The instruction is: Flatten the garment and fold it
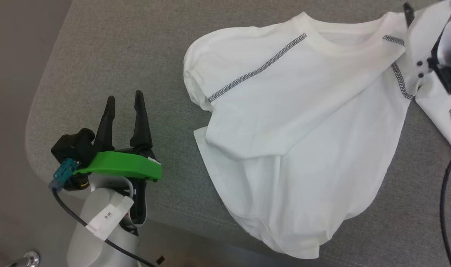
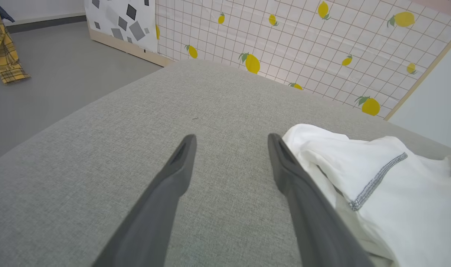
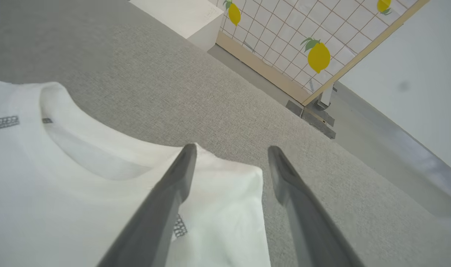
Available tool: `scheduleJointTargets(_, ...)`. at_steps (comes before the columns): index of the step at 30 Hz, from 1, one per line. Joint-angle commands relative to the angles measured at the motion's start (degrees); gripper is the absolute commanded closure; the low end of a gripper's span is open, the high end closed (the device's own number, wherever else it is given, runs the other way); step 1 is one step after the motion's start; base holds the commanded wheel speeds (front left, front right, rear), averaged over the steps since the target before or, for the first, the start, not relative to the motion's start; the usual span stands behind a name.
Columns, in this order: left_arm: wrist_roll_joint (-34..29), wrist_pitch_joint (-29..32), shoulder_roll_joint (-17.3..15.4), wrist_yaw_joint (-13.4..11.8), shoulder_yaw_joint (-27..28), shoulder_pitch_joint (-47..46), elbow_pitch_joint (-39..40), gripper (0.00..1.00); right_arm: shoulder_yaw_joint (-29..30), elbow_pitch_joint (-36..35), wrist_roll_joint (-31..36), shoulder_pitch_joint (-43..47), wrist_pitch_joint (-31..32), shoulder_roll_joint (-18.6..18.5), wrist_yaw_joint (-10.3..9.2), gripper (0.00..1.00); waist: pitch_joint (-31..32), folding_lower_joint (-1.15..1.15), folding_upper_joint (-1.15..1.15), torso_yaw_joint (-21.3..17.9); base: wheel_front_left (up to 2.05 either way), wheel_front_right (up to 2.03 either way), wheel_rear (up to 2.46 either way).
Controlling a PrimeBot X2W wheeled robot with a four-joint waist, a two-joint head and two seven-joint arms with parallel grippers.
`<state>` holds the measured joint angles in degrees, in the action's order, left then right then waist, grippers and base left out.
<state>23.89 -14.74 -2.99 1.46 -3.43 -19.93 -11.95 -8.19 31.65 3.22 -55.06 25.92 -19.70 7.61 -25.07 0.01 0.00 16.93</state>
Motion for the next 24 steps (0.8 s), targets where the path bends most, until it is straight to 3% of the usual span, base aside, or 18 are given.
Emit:
scheduleJointTargets(1, -0.7, -0.3, 0.1, 0.0, 0.6, 0.6, -0.1, 0.0, 1.0, -0.7, -1.2, 2.9, -1.8, 0.8, -0.12, 0.0, 2.6, -0.01, 0.0, -2.2, 0.0, 0.0, 0.0)
scheduleJointTargets(6, -2.3, -0.3, 0.1, 0.3, 2.4, 3.4, -0.5, 0.0, 2.6, -6.1, -5.0, 13.7, -6.6, 3.8, -0.12, 0.0, 7.0, -0.01, 0.0, -5.7, 0.0, 0.0, 0.0)
scheduleJointTargets(15, -5.0, -0.2, -0.7, 0.7, 3.0, 6.4, -2.5, 0.0, 8.5, -23.7, -8.6, 36.0, -15.7, 12.2, -0.12, 0.0, 12.5, -0.01, 0.0, -11.3, 0.0, 0.0, 0.0)
scheduleJointTargets(19, -6.4, 1.5, -2.0, 1.1, 1.5, 3.2, -3.9, 0.0, 12.0, -29.3, -9.2, 43.3, -19.1, 15.3, -0.12, 0.0, 12.7, -0.01, 0.0, -13.0, 0.0, 0.0, 0.0)
scheduleJointTargets(24, -8.6, 7.5, -4.3, 1.7, -1.1, -5.1, -7.9, 0.0, 12.5, -33.5, -9.8, 48.0, -19.8, 16.6, -0.12, 0.0, 11.2, -0.01, 0.0, -15.8, 0.0, 0.0, 0.0)
